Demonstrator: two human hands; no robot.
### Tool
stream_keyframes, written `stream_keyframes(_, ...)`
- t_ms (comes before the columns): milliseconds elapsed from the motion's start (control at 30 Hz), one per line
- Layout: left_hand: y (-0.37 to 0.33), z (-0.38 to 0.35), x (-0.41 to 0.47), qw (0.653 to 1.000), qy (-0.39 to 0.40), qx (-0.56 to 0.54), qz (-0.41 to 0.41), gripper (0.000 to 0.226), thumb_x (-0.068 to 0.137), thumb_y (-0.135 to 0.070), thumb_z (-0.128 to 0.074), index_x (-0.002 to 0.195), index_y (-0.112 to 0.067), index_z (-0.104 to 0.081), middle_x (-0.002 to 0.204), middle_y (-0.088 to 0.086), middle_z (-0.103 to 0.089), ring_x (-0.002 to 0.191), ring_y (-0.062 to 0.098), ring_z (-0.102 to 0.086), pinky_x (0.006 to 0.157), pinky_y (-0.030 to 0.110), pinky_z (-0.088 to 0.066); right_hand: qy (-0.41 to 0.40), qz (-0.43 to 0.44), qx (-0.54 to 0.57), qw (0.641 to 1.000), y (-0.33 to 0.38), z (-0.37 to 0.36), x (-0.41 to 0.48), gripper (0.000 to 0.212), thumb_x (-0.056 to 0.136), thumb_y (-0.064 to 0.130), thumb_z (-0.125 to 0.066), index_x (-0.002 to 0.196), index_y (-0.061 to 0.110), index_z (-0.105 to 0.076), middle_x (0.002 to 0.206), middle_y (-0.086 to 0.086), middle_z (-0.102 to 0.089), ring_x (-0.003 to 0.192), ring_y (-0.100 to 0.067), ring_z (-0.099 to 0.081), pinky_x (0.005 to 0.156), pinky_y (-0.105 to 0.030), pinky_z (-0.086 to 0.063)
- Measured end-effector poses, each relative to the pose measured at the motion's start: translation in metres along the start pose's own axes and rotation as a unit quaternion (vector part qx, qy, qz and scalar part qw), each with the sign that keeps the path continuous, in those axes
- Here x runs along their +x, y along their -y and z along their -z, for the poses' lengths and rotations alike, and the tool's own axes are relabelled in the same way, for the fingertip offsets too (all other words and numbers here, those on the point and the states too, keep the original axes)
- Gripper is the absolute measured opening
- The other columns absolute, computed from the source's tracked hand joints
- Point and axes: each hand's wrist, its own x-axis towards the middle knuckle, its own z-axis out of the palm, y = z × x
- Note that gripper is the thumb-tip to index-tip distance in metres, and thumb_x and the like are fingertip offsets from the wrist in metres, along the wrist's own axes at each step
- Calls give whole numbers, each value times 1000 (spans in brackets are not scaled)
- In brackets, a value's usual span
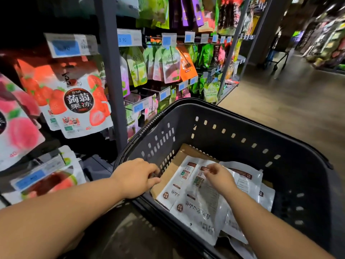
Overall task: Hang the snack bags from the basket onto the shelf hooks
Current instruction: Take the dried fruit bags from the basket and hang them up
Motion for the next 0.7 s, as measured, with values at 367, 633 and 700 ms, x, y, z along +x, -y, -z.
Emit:
stream_keyframes(367,4,-7,-5,1000,16,16,21,40,94,-67,-35,114,-40,-57,103,-11,-64,108,14,-53,88,36,-48,-35,-45,-215,975,-27,8,30,64,92,51,-60,149,33,-37,145,-3,-46,135,-28,-39,109,-46,-34)
stream_keyframes(633,6,-8,-4,1000,2,7,22,40,94,-67,-36,110,-39,-59,99,-13,-65,106,12,-53,84,34,-48,-67,-37,-142,987,-10,16,23,24,90,56,-61,100,34,-60,100,4,-61,110,-26,-47,92,-40,-35)
stream_keyframes(700,7,-9,-4,1000,1,0,22,40,94,-67,-35,108,-39,-59,98,-12,-64,105,12,-54,84,35,-49,-52,-10,-121,991,-4,21,18,23,90,55,-61,89,33,-56,93,6,-61,105,-26,-52,76,-36,-37)
